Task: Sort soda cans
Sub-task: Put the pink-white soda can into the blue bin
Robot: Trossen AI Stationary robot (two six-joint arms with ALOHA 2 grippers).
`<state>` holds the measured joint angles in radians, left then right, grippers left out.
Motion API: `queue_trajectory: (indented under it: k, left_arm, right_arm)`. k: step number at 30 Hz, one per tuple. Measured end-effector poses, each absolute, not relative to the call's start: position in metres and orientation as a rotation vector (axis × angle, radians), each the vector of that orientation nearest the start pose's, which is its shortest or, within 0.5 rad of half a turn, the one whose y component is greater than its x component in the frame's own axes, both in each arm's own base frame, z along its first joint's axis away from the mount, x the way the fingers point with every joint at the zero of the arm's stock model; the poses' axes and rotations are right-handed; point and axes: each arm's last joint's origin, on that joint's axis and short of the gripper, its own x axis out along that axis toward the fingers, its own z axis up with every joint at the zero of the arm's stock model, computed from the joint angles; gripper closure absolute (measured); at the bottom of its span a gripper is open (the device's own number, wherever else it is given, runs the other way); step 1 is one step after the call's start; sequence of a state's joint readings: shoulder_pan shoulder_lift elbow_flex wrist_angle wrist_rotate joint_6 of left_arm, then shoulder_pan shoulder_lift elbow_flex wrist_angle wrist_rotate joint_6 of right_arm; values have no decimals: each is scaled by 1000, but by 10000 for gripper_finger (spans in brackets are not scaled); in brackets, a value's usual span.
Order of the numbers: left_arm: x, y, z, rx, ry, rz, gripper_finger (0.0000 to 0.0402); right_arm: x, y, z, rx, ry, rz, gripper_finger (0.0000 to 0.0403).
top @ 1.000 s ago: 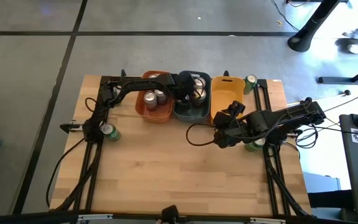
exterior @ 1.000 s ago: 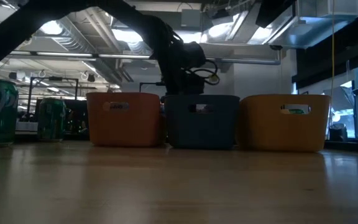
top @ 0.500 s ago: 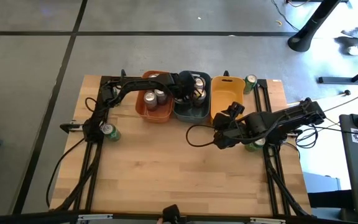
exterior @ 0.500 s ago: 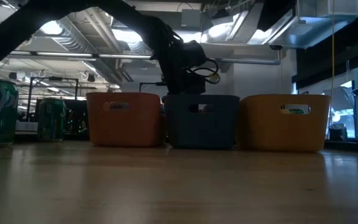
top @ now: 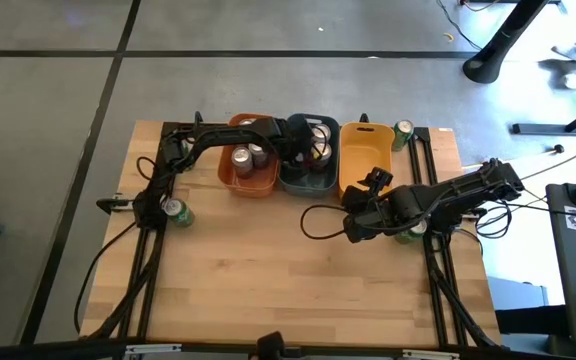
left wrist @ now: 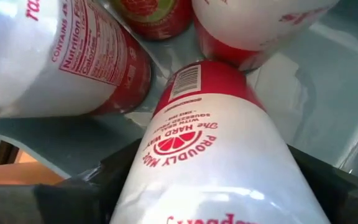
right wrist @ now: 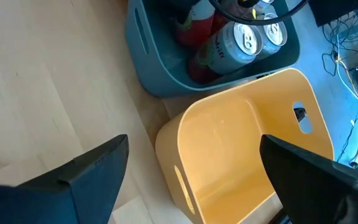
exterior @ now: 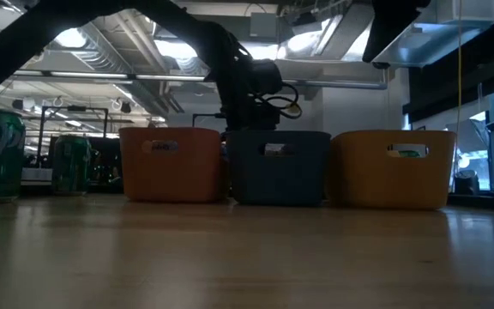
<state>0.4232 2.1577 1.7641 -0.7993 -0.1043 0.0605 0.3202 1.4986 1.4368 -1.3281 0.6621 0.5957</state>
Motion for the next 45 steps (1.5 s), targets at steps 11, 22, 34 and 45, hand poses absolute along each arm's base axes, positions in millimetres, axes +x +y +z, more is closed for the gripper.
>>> queue_trajectory:
  k: [11,22,34,45]
  left_arm:
    - [404,183,232,-65,1300,478,117]
    - [406,183,241,-73,1285,426,117]
    - [412,182,202,-142,1409,325,90]
    - [420,187,199,-124,1340,333,73]
  right_arm:
    - [258,67,323,-154,1063,-616,43]
    - [262,68,324,-155,1032,-592,43]
    - [264,69,324,-141,1020,-582,43]
    - [265,69,325,-139,1013,-580,43]
